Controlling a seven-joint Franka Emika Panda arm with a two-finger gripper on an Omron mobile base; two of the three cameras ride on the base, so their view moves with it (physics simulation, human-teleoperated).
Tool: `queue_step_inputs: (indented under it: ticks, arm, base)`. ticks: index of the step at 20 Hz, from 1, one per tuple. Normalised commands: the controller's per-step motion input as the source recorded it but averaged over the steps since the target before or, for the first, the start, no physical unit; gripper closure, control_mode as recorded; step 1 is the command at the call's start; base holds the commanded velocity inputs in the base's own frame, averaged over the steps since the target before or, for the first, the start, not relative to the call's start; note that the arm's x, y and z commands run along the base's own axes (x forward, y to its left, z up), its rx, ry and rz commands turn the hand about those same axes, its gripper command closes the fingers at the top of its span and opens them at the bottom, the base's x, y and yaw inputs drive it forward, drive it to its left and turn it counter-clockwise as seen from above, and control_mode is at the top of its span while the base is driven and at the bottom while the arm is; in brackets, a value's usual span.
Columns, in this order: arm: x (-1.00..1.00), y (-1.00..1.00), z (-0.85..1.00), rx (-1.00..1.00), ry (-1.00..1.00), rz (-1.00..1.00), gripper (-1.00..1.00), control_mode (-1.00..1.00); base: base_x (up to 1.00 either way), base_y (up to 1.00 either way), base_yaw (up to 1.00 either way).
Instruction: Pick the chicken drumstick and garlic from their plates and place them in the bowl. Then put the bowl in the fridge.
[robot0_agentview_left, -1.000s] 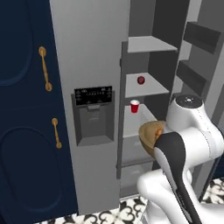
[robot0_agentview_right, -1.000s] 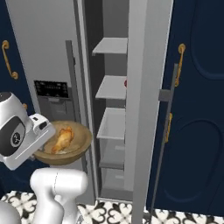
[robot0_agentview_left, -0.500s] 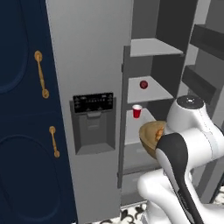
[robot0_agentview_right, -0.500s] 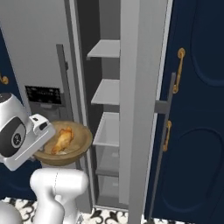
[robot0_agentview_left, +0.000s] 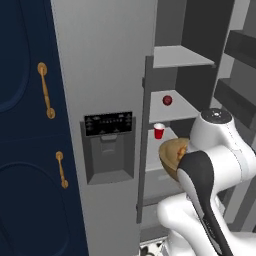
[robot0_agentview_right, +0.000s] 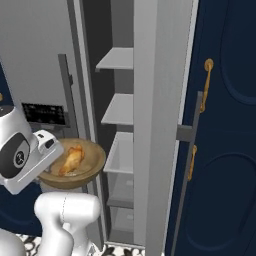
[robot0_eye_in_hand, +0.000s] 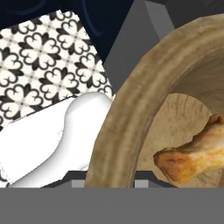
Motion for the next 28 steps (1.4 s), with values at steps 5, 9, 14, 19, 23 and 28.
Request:
queue_step_inputs:
  ticks: [5, 9, 14, 19, 23, 28]
  arm:
    - [0.26, -0.17, 0.11, 0.00, -0.08, 0.10, 1.00, -1.00]
    - [0.55, -0.35, 0.12, -0.05, -0.08, 0.26, 1.00, -1.00]
    - [0.31, -0.49, 0.20, -0.07, -0.10, 0.21, 1.00, -1.00]
    - [0.24, -0.40, -0.01, -0.22, -0.38, 0.13, 1.00, -1.00]
    - [0.86, -0.18, -0.03, -0.08, -0.22, 0.04, 1.00, -1.00]
    - [0.84, -0.36, -0.18, 0.01, -0.05, 0.07, 1.00, -1.00]
  base:
    - [0.02, -0.05, 0.00]
    - [0.00, 0.00, 0.00]
    - [0.00, 0.00, 0.00]
    - [0.00, 0.00, 0.00]
    - [0.00, 0.00, 0.00]
    - [0.00, 0.00, 0.00]
